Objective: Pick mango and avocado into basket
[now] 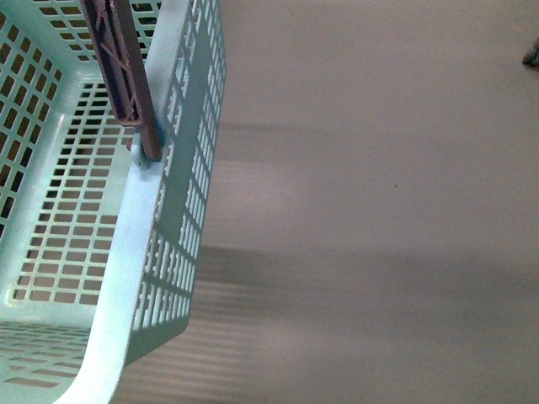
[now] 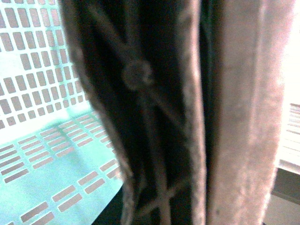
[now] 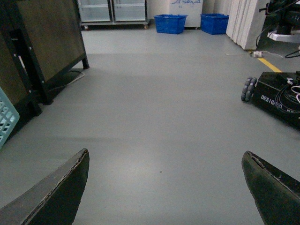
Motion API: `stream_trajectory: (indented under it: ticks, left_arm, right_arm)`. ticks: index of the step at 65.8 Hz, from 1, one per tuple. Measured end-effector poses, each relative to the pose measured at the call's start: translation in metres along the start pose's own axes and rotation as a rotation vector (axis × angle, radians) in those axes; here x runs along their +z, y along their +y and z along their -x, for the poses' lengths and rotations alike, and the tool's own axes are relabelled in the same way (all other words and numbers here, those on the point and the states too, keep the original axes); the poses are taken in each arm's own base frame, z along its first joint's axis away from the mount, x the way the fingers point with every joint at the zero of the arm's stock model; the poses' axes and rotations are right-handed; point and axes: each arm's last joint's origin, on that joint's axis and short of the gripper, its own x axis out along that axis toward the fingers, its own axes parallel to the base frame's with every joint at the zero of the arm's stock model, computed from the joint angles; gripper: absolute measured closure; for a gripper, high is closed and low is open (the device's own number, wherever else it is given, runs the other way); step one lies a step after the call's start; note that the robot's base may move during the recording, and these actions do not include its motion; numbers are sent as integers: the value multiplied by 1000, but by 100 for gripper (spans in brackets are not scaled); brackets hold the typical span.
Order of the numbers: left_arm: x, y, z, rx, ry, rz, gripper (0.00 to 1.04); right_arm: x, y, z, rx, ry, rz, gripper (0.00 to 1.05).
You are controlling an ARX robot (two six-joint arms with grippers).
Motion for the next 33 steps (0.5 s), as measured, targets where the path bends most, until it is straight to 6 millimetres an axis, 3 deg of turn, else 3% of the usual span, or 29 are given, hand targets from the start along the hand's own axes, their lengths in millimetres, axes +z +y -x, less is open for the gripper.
stream_trajectory:
  ticks: [33]
  left_arm:
    - [0,0,0,2,0,0,90]
  right_arm:
    - [0,0,0,1,0,0,9]
